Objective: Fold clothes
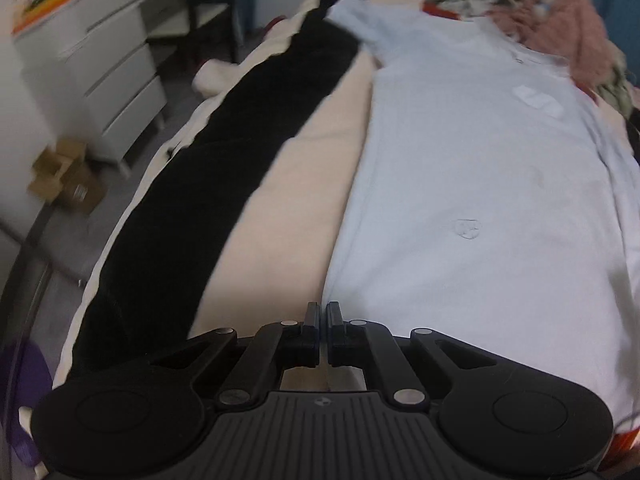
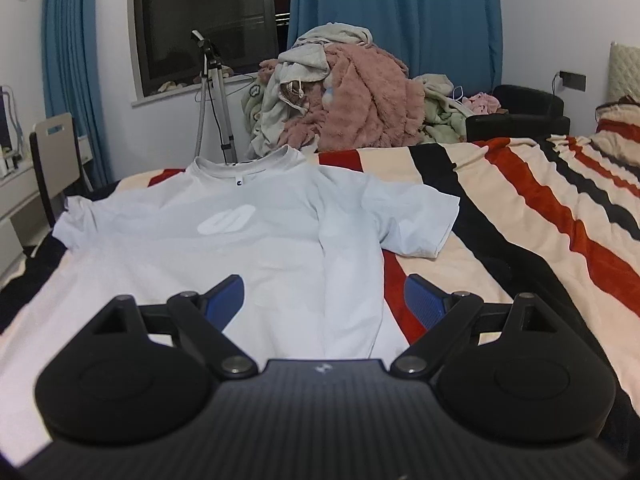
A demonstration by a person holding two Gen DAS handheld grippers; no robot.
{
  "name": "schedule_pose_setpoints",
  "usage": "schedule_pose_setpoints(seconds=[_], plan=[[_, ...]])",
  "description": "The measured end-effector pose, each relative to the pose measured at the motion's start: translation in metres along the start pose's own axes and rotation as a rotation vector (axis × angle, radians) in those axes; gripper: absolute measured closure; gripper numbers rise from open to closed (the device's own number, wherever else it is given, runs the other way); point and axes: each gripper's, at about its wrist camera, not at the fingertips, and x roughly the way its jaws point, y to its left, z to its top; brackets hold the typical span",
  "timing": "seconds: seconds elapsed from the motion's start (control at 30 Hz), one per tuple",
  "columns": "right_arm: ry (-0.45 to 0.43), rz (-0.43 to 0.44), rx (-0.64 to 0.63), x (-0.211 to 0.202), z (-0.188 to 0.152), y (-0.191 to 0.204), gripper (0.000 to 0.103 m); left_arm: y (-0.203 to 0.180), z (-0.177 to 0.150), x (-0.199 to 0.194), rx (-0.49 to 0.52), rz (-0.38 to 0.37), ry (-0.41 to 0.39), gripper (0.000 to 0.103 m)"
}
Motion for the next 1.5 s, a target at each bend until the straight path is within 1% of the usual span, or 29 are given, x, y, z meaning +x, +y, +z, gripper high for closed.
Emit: schedule_pose_setpoints(seconds=[0.1, 0.13, 0.17, 0.2, 0.27, 0.3, 0.33, 0.37, 0.43, 0.53, 0.67, 0.73, 0.77, 0.83, 0.97, 1.1, 1.23, 1.5], plan=[[-0.006, 0.045, 0.045, -0.011, 0.011, -0.022, 0.014, 0.0, 0.001, -0.003, -0.01, 0.003, -0.001, 0.097], [-0.007, 0.06, 0.067, -0.015, 0.016, -0.032, 0.014, -0.003, 0.001, -0.004, -0.004, 0.0, -0.001, 0.088], [-0.009, 0.074, 0.09, -0.019, 0.021, -0.043, 0.014, -0.007, 0.0, -0.006, 0.005, -0.004, -0.002, 0.075], [-0.013, 0.088, 0.115, -0.024, 0.024, -0.054, 0.015, -0.012, -0.001, -0.01, 0.022, -0.005, -0.02, 0.069], [-0.024, 0.1, 0.162, -0.029, 0.028, -0.072, 0.015, -0.022, -0.002, -0.018, 0.058, -0.004, -0.071, 0.051], [-0.026, 0.089, 0.189, -0.03, 0.028, -0.08, 0.015, -0.028, -0.002, -0.022, 0.077, -0.004, -0.096, 0.045], [-0.025, 0.079, 0.215, -0.03, 0.028, -0.087, 0.015, -0.035, -0.003, -0.024, 0.103, 0.0, -0.127, 0.031], [-0.019, 0.072, 0.24, -0.029, 0.028, -0.092, 0.015, -0.045, -0.003, -0.027, 0.13, 0.001, -0.163, 0.021], [-0.006, 0.061, 0.286, -0.026, 0.027, -0.102, 0.015, -0.066, -0.002, -0.031, 0.172, -0.01, -0.228, 0.019], [0.007, 0.072, 0.317, -0.02, 0.025, -0.108, 0.015, -0.098, 0.005, -0.033, 0.167, -0.091, -0.278, 0.017], [0.009, 0.07, 0.274, -0.016, 0.023, -0.103, 0.015, -0.147, 0.004, -0.027, 0.174, -0.206, -0.347, 0.013], [0.016, 0.064, 0.239, -0.013, 0.02, -0.096, 0.015, -0.163, -0.001, -0.015, 0.183, -0.262, -0.382, 0.012], [0.023, 0.061, 0.22, -0.011, 0.018, -0.092, 0.015, -0.168, -0.003, -0.006, 0.194, -0.273, -0.39, 0.012], [0.048, 0.051, 0.192, -0.002, 0.013, -0.083, 0.015, -0.174, -0.006, 0.015, 0.222, -0.283, -0.399, 0.012], [0.097, 0.03, 0.164, 0.015, 0.005, -0.069, 0.015, -0.166, -0.012, 0.04, 0.284, -0.255, -0.407, 0.012], [0.131, 0.03, 0.191, 0.028, 0.001, -0.061, 0.015, -0.159, -0.007, 0.051, 0.247, -0.282, -0.377, 0.012], [0.127, 0.001, 0.137, 0.032, -0.002, -0.051, 0.015, -0.155, -0.006, 0.051, 0.229, -0.284, -0.389, 0.012], [0.094, 0.01, 0.174, 0.028, 0.0, -0.053, 0.015, -0.15, -0.008, 0.05, 0.202, -0.259, -0.39, 0.009]])
